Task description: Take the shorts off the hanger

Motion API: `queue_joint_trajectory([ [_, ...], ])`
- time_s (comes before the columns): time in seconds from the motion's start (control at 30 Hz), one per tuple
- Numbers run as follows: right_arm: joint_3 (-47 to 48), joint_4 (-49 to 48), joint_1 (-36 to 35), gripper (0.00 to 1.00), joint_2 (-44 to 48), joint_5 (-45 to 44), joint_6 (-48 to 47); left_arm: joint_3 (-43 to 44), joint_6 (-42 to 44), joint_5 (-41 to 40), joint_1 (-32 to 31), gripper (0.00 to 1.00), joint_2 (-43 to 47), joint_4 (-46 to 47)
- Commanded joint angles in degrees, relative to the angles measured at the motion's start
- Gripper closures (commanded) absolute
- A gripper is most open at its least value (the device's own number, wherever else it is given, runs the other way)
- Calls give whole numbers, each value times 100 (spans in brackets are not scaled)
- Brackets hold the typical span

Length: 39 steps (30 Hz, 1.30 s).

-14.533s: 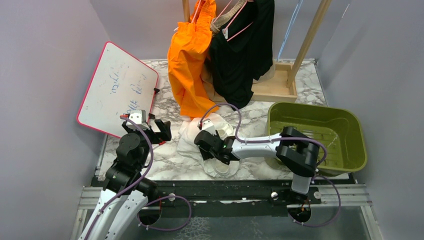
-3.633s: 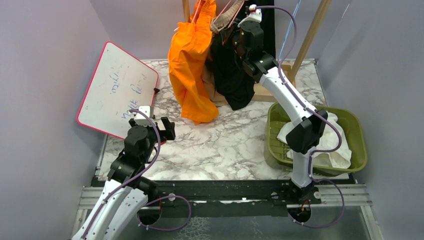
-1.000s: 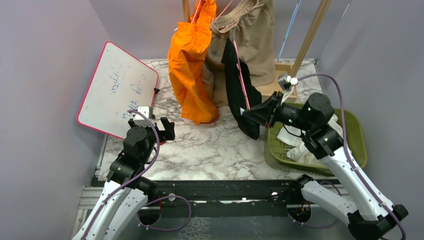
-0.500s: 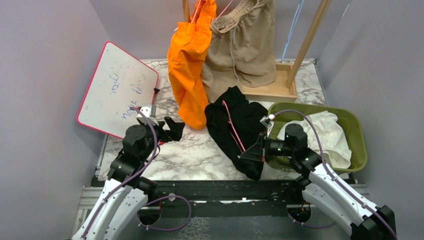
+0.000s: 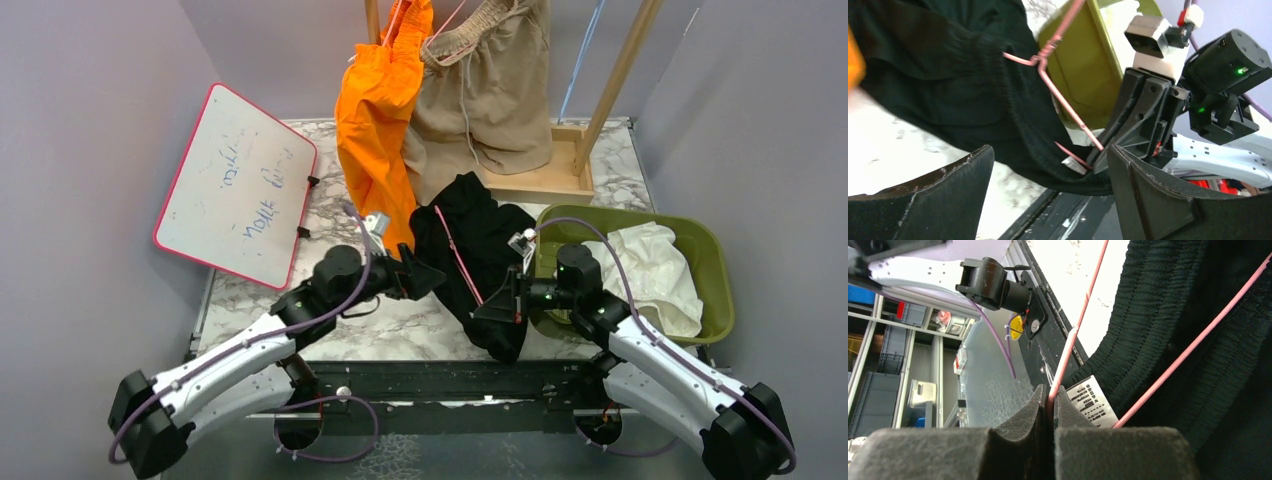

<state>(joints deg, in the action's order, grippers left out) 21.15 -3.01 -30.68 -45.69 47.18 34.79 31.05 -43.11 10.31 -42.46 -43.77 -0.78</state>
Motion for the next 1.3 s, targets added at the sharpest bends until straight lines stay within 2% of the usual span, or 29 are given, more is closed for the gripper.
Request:
queue_joint_trajectory([
  [0.0, 29, -316, -121, 99, -153, -208, -225, 111, -706, -1537, -1118, 15, -894, 1121],
  [0.07, 47, -260, -131, 99, -203, -231, -275, 197, -873, -2074, -1574, 16, -1307, 1413],
  [0.17, 65, -191, -140, 99, -198, -262, -362, 310, -1430, -2843, -1863, 17, -1831, 1499],
  [0.23, 85, -93, -145, 99, -211, -309, -448, 348, -1796, -3006, -1964, 19, -2119, 1667],
  [0.43, 66, -16, -149, 99, -247, -371, -522, 530, -2179, -3591, -2238, 25, -2564, 1623],
  [0.6, 46, -20, -149, 99, -249, -346, -559, 525, -2153, -3481, -2258, 42, -2601, 1634],
  [0.67, 46, -43, -149, 99, -263, -332, -577, 537, -2111, -3375, -2259, 52, -2625, 1637],
  [1.0, 30, -247, -149, 99, -335, -68, -537, 985, -1471, -2645, -2267, 67, -3047, 1684],
  [1.03, 32, -257, -149, 99, -311, -42, -522, 1039, -1410, -2572, -2268, 70, -3098, 1670],
  [1.07, 33, -260, -149, 99, -283, -23, -503, 1070, -1348, -2510, -2269, 77, -3136, 1676],
  [1.17, 55, -247, -149, 92, -214, 126, -524, 1167, -1075, -2349, -2269, 95, -3168, 1642],
  [1.2, 89, -192, -149, 89, -199, 187, -552, 1212, -937, -2345, -2274, 99, -3146, 1559],
  [1.27, 167, -111, -149, 77, -179, 289, -582, 1339, -576, -2301, -2270, 100, -3057, 1296],
])
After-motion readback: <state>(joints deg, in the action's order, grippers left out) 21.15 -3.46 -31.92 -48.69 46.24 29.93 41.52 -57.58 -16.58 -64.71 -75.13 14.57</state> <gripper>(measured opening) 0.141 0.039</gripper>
